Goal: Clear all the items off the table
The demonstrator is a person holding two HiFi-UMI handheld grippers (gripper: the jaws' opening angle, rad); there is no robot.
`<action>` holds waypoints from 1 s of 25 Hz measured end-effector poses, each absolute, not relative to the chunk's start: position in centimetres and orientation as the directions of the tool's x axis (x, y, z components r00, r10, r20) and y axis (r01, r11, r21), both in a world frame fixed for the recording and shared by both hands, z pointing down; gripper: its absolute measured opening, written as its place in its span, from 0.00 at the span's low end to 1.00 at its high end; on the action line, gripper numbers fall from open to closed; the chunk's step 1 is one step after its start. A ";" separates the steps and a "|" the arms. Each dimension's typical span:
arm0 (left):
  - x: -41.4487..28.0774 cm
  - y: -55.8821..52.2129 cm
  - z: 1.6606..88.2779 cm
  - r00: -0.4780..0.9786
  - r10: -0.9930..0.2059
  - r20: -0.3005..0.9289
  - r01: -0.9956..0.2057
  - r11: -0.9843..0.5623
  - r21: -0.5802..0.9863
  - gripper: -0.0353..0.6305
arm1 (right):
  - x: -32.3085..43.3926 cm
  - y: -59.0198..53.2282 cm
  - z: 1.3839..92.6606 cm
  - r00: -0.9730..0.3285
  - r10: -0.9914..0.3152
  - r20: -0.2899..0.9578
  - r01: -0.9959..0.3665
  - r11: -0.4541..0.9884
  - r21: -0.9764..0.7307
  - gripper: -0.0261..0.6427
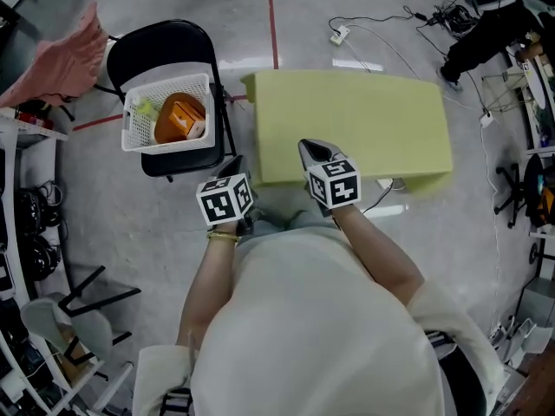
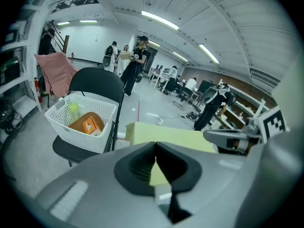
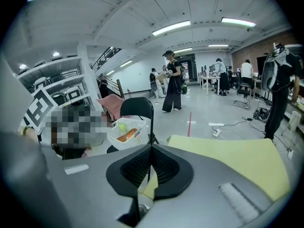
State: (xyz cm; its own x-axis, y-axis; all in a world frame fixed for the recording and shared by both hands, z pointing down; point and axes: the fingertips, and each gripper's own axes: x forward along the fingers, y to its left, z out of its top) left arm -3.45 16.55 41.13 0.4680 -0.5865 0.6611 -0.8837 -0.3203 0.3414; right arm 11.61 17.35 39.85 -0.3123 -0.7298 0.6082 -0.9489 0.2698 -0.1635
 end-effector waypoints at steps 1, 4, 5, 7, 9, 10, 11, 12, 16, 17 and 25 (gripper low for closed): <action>-2.8 16.8 41.0 0.470 -0.585 0.661 -0.882 -0.324 0.341 0.07 | 12.4 17.8 39.7 -0.308 -0.733 0.607 -0.951 0.264 -0.163 0.04; -0.9 17.5 40.8 0.475 -0.583 0.659 -0.880 -0.334 0.338 0.07 | 14.3 19.0 39.5 -0.301 -0.738 0.603 -0.953 0.258 -0.160 0.04; -0.2 17.7 40.7 0.476 -0.583 0.659 -0.879 -0.336 0.337 0.07 | 15.0 19.3 39.4 -0.301 -0.739 0.602 -0.953 0.259 -0.159 0.04; 1.1 18.2 40.7 0.478 -0.583 0.658 -0.878 -0.341 0.336 0.07 | 16.1 19.9 39.4 -0.301 -0.741 0.600 -0.953 0.261 -0.156 0.04; 2.3 18.8 40.5 0.481 -0.583 0.655 -0.876 -0.346 0.335 0.07 | 17.2 20.6 39.3 -0.301 -0.743 0.597 -0.953 0.261 -0.155 0.04; 3.0 19.1 40.5 0.483 -0.583 0.654 -0.875 -0.350 0.335 0.07 | 17.7 21.1 39.2 -0.300 -0.745 0.595 -0.953 0.259 -0.156 0.04; 3.6 19.5 40.3 0.485 -0.583 0.652 -0.874 -0.354 0.333 0.07 | 18.2 21.5 39.1 -0.299 -0.748 0.592 -0.954 0.257 -0.157 0.04; 4.1 19.8 40.2 0.487 -0.583 0.650 -0.872 -0.360 0.331 0.07 | 18.6 21.8 39.0 -0.298 -0.751 0.589 -0.954 0.254 -0.159 0.04; 6.2 20.9 40.0 0.497 -0.579 0.646 -0.866 -0.383 0.322 0.07 | 20.2 23.3 39.0 -0.293 -0.760 0.580 -0.956 0.243 -0.165 0.04; 6.6 21.2 40.1 0.499 -0.578 0.646 -0.864 -0.387 0.322 0.07 | 20.6 23.6 39.1 -0.293 -0.761 0.579 -0.956 0.241 -0.167 0.04; 9.1 23.3 40.2 0.508 -0.573 0.643 -0.857 -0.412 0.311 0.07 | 23.3 25.7 39.2 -0.266 -0.777 0.570 -0.964 0.220 -0.150 0.04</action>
